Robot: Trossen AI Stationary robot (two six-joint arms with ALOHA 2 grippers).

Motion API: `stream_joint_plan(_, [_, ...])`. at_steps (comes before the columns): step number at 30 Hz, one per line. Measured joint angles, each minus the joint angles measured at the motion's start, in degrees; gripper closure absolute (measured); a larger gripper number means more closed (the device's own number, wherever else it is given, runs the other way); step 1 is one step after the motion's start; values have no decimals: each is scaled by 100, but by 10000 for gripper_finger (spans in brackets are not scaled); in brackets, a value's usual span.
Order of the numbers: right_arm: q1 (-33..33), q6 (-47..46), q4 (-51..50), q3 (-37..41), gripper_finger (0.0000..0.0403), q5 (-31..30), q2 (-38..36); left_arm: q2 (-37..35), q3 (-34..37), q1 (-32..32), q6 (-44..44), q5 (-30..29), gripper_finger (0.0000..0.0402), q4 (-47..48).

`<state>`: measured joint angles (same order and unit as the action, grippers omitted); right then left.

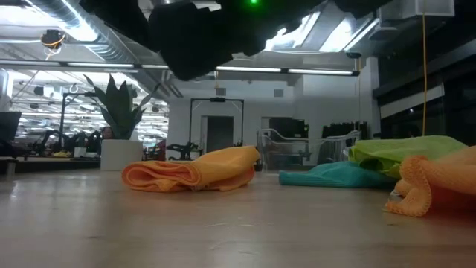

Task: Fold microfiber towels
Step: Fold the top orange microfiber towel

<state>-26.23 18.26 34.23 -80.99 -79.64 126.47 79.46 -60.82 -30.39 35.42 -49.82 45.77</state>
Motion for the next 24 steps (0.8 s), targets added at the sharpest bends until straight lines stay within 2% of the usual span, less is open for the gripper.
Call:
stream_joint_plan(2, [74,-537,-438,123,301,373,-210,1,0,0,0,0,289,1])
stream_joint_plan(4, [193,-1429,-1110,285,301,1148,-486,2,0,2,-1,0,289,1])
stream_joint_plan(7, [537,-3156,-2620,405,301,3540,-895,2,0,0,-2,0,289,1])
stream_joint_plan(9, [840,-3737,-3250,413,301,5039,-989,0,0,0,-2,0,289,1])
stream_joint_plan(12, [1153,-3834,-3447,424,301,6317,-987,0,0,0,-4,0,289,7])
stream_joint_plan(14, [1223,-3430,-3401,413,301,6608,-979,1,0,0,-4,0,289,23])
stream_joint_plan(17, [1238,-2762,-3458,417,301,6565,-964,1,0,0,-4,0,289,23])
stream_joint_plan(19, [1247,-2015,-3452,417,301,6653,-964,0,0,0,-4,0,289,23])
stream_joint_plan(21, [1270,-1227,-3450,426,301,6986,-964,0,0,2,0,0,289,22])
stream_joint_plan(24, [1425,-1070,-3444,567,301,7264,-993,1,0,0,24,2,289,22])
